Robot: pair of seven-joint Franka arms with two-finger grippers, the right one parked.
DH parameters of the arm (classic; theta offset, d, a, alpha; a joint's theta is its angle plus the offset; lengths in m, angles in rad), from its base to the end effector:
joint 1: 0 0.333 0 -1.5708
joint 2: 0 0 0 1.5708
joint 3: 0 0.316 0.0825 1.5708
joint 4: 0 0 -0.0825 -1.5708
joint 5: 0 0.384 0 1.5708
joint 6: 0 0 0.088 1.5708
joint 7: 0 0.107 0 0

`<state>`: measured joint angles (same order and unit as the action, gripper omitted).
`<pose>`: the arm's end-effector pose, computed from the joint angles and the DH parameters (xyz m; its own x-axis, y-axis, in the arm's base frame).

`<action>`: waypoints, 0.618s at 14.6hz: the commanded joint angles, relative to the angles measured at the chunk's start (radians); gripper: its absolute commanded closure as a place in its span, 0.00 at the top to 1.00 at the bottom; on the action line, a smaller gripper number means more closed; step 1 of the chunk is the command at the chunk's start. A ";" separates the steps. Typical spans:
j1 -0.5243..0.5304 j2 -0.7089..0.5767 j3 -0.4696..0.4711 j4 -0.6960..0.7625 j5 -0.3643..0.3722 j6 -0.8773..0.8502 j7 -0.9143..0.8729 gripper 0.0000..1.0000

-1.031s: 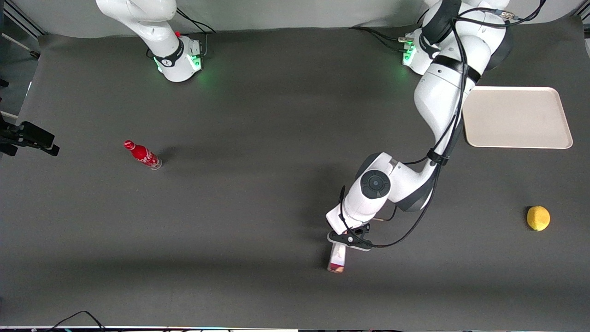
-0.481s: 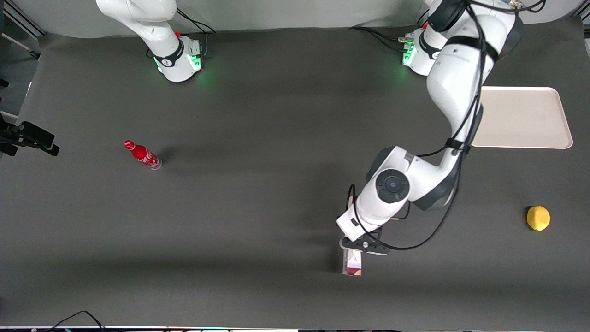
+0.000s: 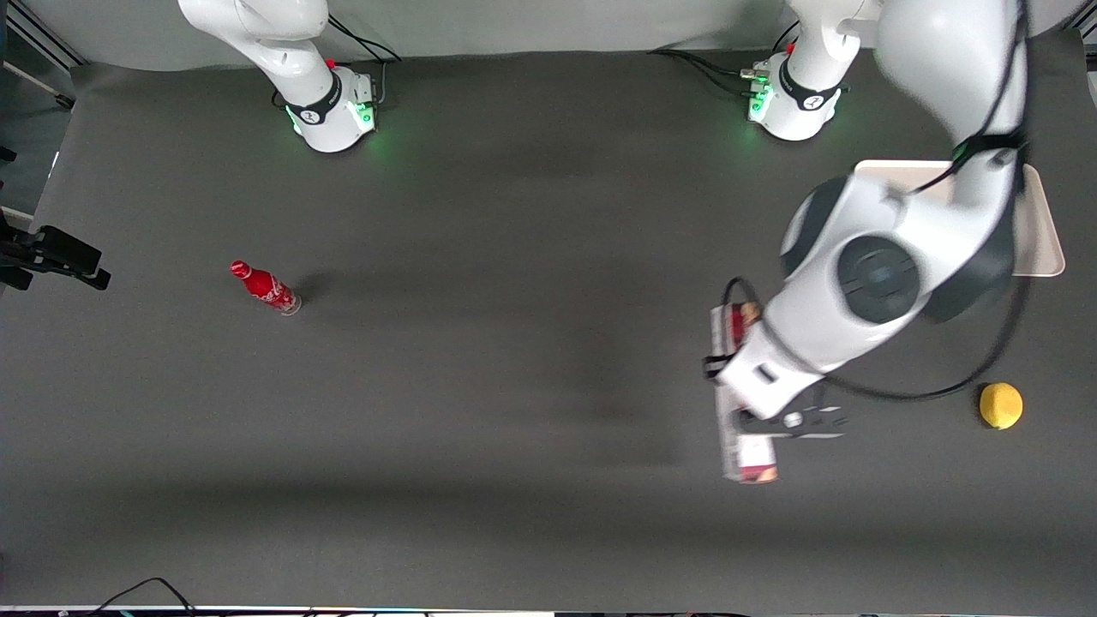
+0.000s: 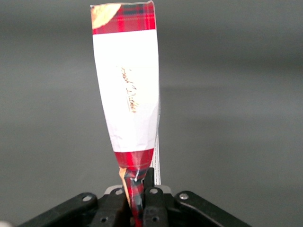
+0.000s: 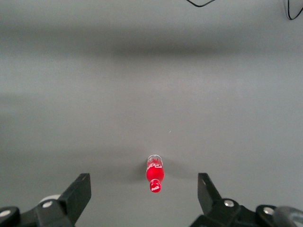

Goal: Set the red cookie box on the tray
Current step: 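Carry the upright box with the left gripper over the white tray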

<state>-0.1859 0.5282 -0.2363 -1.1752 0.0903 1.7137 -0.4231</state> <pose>0.6663 -0.2445 0.4962 0.9997 0.0218 0.0095 0.0214 -0.9991 0.0356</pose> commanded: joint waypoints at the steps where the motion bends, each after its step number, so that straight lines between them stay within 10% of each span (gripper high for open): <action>1: 0.000 -0.204 0.179 -0.038 -0.101 -0.227 0.165 0.00; 9: 0.003 -0.398 0.670 -0.141 -0.096 -0.487 0.666 0.00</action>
<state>-0.1710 0.1946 0.2625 -1.2029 -0.0039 1.2236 0.0633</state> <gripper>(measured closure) 0.899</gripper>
